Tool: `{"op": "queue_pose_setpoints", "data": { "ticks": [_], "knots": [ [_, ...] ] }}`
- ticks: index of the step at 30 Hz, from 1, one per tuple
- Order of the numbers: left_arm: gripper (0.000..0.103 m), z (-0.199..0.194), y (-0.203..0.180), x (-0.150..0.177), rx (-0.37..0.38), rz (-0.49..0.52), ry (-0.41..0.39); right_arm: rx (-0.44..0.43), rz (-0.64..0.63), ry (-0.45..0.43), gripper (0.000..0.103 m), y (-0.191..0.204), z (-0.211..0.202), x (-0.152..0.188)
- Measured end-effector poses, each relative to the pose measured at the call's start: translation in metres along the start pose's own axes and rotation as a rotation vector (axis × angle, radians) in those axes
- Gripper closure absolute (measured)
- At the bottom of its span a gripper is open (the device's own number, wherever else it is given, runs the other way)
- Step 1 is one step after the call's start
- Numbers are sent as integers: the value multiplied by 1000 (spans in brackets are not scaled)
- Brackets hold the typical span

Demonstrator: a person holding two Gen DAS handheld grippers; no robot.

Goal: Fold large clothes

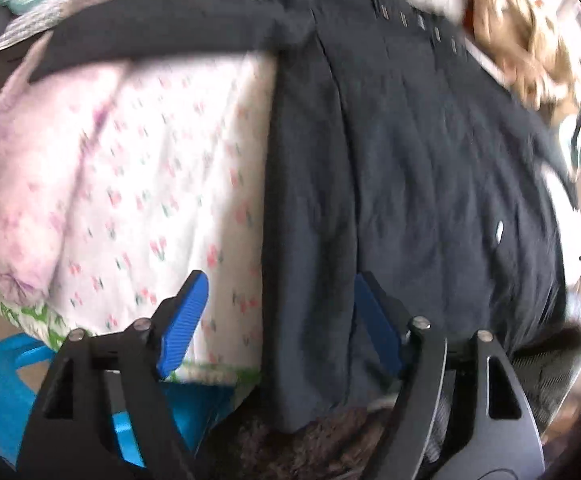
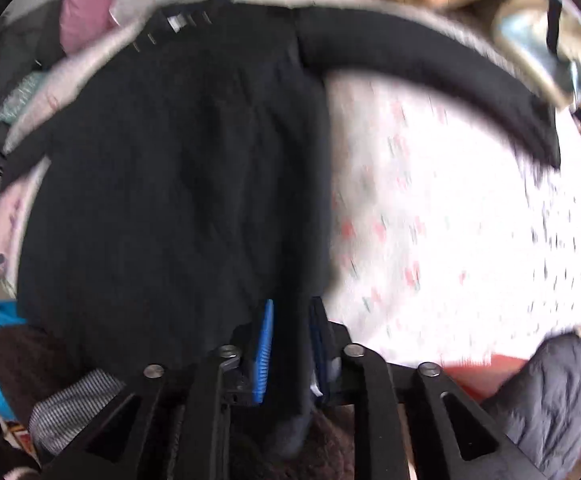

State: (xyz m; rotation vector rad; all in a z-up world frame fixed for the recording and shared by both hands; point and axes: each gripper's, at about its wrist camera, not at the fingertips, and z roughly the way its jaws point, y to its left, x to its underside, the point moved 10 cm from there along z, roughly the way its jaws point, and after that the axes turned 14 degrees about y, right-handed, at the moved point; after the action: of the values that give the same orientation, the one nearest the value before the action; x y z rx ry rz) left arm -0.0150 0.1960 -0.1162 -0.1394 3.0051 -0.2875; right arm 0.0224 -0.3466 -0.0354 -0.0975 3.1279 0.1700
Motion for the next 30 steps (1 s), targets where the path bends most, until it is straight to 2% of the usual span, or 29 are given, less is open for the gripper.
{"op": "queue_pose_setpoints", "data": {
  "ticks": [1, 2, 3, 5, 10, 13, 16, 17, 19, 24, 28, 30],
  "knots": [
    [24, -4, 2, -9, 9, -30, -28, -14, -16, -35, 53, 6, -7, -8],
    [20, -6, 5, -18, 11, -64, -53, -28, -28, -72, 20, 19, -14, -16],
    [19, -8, 9, -26, 16, -102, -79, -37, -36, -119, 13, 31, -20, -28],
    [19, -10, 13, -43, 43, -168, -108, -55, -69, -174, 13, 59, -26, -50],
    [15, 3, 26, -80, 109, -387, -116, -107, -143, -213, 13, 141, -8, -106],
    [15, 8, 31, -92, 148, -458, -127, -108, -219, -225, 13, 175, 14, -110],
    [14, 14, 43, -106, 135, -522, -163, -105, -285, -216, 13, 208, 33, -130],
    [12, 17, 48, -111, 126, -539, -172, -93, -309, -204, 13, 220, 44, -127],
    [10, 26, 59, -125, 123, -584, -191, -70, -344, -182, 13, 232, 61, -126],
    [9, 51, 97, -148, 203, -735, -287, -49, -383, -200, 13, 244, 100, -140],
    [9, 60, 124, -161, 244, -821, -333, 38, -440, -175, 13, 230, 130, -144],
    [9, 57, 136, -166, 264, -847, -381, 65, -464, -144, 13, 227, 144, -141]
  ]
}}
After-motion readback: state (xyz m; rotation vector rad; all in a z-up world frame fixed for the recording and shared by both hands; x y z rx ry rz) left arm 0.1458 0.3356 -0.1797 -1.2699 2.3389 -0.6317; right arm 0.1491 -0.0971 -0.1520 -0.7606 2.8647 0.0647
